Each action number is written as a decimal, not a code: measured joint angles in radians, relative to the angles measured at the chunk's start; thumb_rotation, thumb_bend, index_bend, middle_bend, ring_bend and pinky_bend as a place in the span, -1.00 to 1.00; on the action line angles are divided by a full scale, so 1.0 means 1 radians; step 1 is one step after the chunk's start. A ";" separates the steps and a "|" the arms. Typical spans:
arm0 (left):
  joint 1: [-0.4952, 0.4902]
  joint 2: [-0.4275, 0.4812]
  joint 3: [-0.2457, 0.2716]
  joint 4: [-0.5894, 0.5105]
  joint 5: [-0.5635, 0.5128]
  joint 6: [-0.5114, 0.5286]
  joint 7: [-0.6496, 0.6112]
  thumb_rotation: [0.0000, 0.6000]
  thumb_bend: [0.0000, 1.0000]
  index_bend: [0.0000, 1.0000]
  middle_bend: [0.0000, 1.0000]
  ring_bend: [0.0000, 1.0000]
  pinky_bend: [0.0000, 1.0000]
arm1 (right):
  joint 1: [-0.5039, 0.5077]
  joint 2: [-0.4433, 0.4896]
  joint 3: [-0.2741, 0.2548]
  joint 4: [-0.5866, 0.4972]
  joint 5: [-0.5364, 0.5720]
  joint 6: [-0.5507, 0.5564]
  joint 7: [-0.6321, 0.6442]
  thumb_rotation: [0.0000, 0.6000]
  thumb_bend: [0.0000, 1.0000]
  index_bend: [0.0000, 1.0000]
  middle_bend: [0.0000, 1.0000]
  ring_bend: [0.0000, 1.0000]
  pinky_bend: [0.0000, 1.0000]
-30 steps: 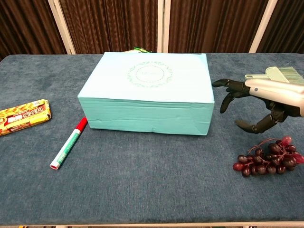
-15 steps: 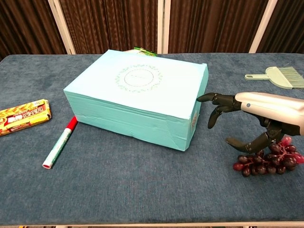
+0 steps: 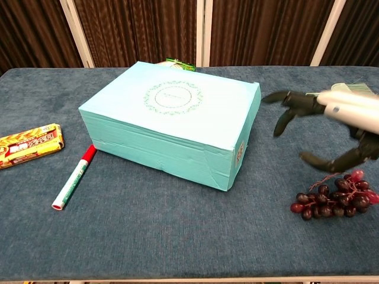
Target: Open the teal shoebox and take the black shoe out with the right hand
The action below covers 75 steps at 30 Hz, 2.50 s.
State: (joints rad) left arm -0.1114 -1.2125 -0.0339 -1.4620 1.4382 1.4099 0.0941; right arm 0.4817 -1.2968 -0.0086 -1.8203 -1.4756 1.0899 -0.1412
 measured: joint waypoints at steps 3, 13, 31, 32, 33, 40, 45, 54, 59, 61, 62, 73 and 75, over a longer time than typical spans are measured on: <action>-0.003 -0.004 0.001 -0.001 0.006 -0.001 -0.001 1.00 -0.62 -0.87 -0.81 -0.94 -0.45 | -0.007 -0.006 0.035 0.041 -0.023 0.069 0.007 1.00 -0.39 -0.74 -0.40 -0.82 -0.54; -0.005 -0.023 -0.005 0.017 0.007 0.007 0.003 1.00 -0.62 -0.86 -0.81 -0.94 -0.45 | 0.073 -0.155 0.085 0.496 -0.144 0.094 -0.021 1.00 -0.57 -0.94 -0.64 -1.00 -0.86; -0.017 -0.074 -0.014 0.097 0.020 0.023 -0.003 1.00 -0.62 -0.85 -0.81 -0.94 -0.45 | 0.176 -0.544 0.059 1.142 -0.288 0.279 0.268 1.00 -0.59 -1.00 -0.80 -1.00 -1.00; -0.016 -0.075 -0.015 0.099 0.020 0.024 -0.007 1.00 -0.62 -0.85 -0.81 -0.94 -0.45 | 0.178 -0.556 0.055 1.160 -0.288 0.280 0.280 1.00 -0.59 -1.00 -0.80 -1.00 -1.00; -0.016 -0.075 -0.015 0.100 0.020 0.025 -0.010 1.00 -0.62 -0.85 -0.81 -0.94 -0.45 | 0.179 -0.567 0.051 1.177 -0.288 0.281 0.291 1.00 -0.59 -1.00 -0.81 -1.00 -1.00; -0.019 -0.079 -0.017 0.112 0.017 0.018 -0.020 1.00 -0.62 -0.85 -0.81 -0.94 -0.45 | 0.184 -0.607 0.021 1.254 -0.283 0.279 0.336 1.00 -0.59 -1.00 -0.82 -1.00 -1.00; -0.020 -0.086 -0.020 0.126 0.016 0.023 -0.020 1.00 -0.62 -0.85 -0.80 -0.94 -0.45 | 0.189 -0.634 0.013 1.291 -0.275 0.267 0.349 1.00 -0.59 -1.00 -0.85 -1.00 -1.00; -0.017 -0.108 -0.033 0.176 0.022 0.057 -0.042 1.00 -0.63 -0.83 -0.79 -0.94 -0.45 | 0.200 -0.698 0.004 1.386 -0.264 0.284 0.404 1.00 -0.54 -1.00 -0.78 -1.00 -1.00; -0.017 -0.111 -0.029 0.184 0.024 0.050 -0.054 1.00 -0.62 -0.83 -0.79 -0.94 -0.45 | 0.203 -0.725 0.009 1.421 -0.255 0.325 0.446 1.00 -0.52 -1.00 -0.65 -0.99 -0.95; -0.018 -0.112 -0.029 0.188 0.024 0.049 -0.053 1.00 -0.62 -0.83 -0.79 -0.94 -0.45 | 0.203 -0.736 0.012 1.441 -0.249 0.339 0.457 1.00 -0.52 -1.00 -0.60 -0.96 -0.91; -0.018 -0.113 -0.029 0.188 0.023 0.049 -0.054 1.00 -0.62 -0.83 -0.79 -0.94 -0.45 | 0.204 -0.740 0.013 1.448 -0.246 0.342 0.462 1.00 -0.52 -0.98 -0.58 -0.93 -0.89; -0.018 -0.111 -0.028 0.183 0.021 0.044 -0.058 1.00 -0.62 -0.83 -0.79 -0.94 -0.45 | 0.204 -0.760 0.023 1.473 -0.216 0.367 0.541 1.00 -0.45 -0.59 -0.17 -0.55 -0.50; -0.019 -0.110 -0.028 0.181 0.021 0.043 -0.058 1.00 -0.62 -0.83 -0.79 -0.94 -0.45 | 0.204 -0.761 0.028 1.472 -0.207 0.370 0.558 1.00 -0.46 -0.53 -0.12 -0.50 -0.43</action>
State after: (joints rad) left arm -0.1308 -1.3220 -0.0619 -1.2813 1.4594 1.4525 0.0357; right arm 0.6853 -2.0581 0.0197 -0.3481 -1.6825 1.4596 0.4164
